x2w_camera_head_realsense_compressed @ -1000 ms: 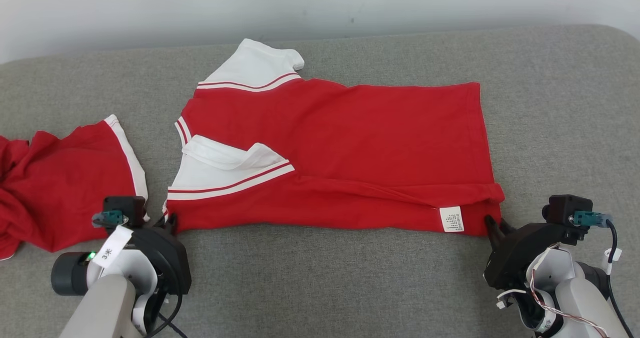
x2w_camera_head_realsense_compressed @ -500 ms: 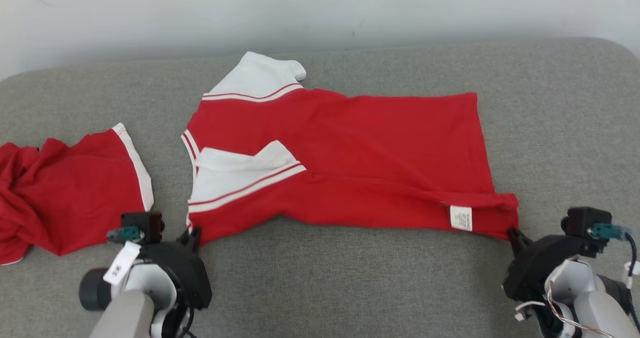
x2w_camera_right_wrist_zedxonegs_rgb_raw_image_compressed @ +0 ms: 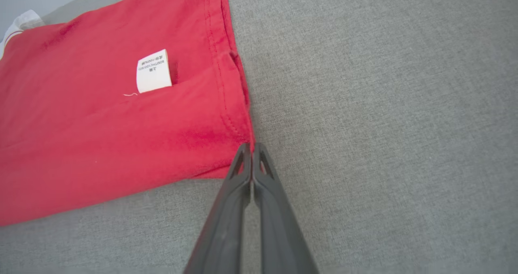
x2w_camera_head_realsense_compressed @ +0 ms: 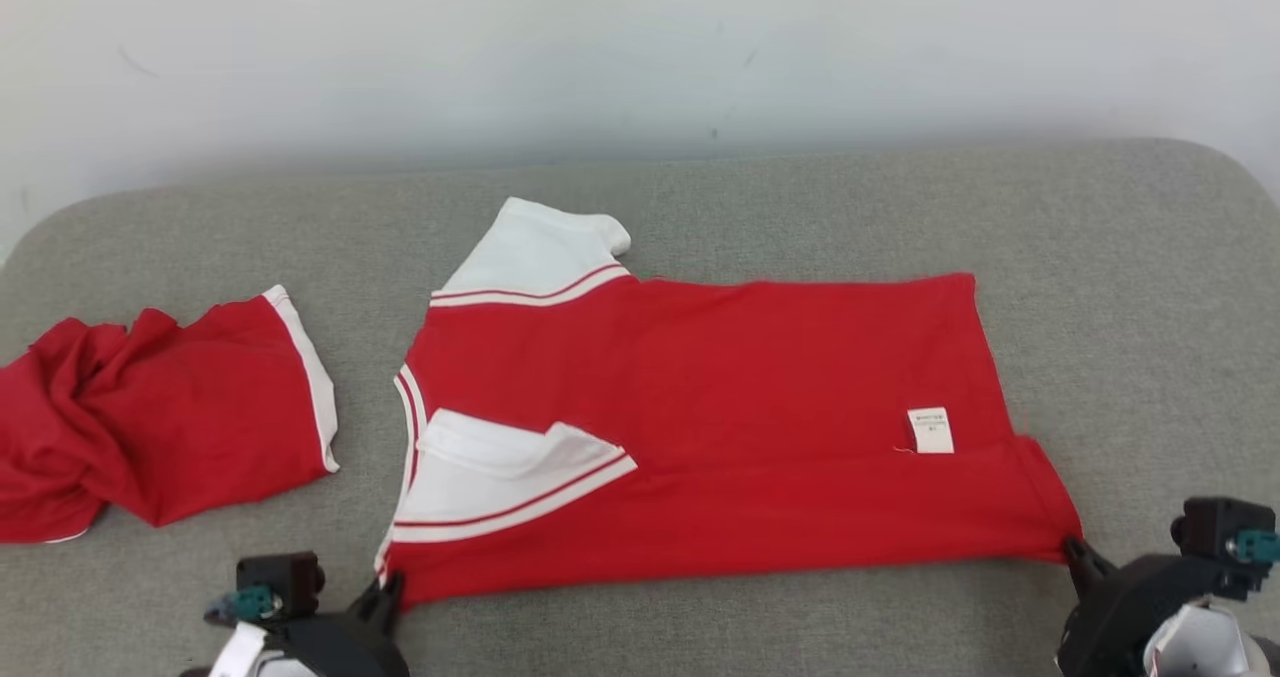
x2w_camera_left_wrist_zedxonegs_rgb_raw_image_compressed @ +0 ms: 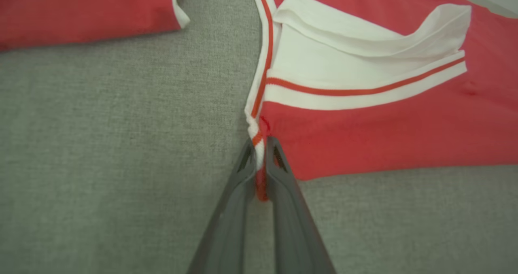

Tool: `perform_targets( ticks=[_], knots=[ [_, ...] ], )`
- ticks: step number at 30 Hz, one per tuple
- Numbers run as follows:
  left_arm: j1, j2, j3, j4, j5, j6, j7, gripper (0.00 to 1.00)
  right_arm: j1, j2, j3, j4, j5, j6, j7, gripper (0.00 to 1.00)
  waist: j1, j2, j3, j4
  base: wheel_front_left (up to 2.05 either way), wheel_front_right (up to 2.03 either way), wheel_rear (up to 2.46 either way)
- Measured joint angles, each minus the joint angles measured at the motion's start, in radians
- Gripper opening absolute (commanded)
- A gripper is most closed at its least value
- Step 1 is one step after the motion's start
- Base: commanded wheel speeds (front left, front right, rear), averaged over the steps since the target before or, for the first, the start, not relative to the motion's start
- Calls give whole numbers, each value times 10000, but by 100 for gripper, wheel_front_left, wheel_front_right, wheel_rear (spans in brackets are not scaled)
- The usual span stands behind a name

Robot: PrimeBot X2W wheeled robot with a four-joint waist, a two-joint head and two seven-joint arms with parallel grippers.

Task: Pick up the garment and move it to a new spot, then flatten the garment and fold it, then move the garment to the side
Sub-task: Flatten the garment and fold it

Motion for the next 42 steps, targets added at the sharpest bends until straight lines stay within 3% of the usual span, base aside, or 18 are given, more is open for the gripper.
perform_targets(
  ticks=[12, 34, 35, 36, 37, 42],
  knots=[
    [1272, -115, -21, -901, -130, 111, -167, 0, 1108, -207, -263, -652, 153, -29, 652, 0, 0, 0, -130, 264, 0, 0, 0],
    [2660, -31, -17, -2286, -384, 500, 190, 0, 2460, -12, -685, -1689, 138, -418, 1755, 0, 0, 0, 9, 496, 0, 0, 0],
    [2663, -27, -19, -2309, -384, 506, 201, 42, 2483, 10, -686, -1722, 138, -456, 1758, 30, 0, 0, 16, 503, 0, 0, 0],
    [2669, -25, -23, -2351, -384, 523, 226, 88, 2488, 29, -686, -1753, 136, -456, 1768, 67, 0, 1, 21, 509, 0, 0, 0],
    [2685, -17, -29, -2399, -401, 539, 272, 100, 2484, 48, -688, -1785, 136, -456, 1835, 100, 1, 0, 26, 514, 0, 0, 0],
    [2838, 4, -73, -2585, -468, 454, 274, 100, 2483, 123, -706, -1860, 136, -470, 1921, 100, 0, 0, 16, 534, 0, 0, 0]
  ],
)
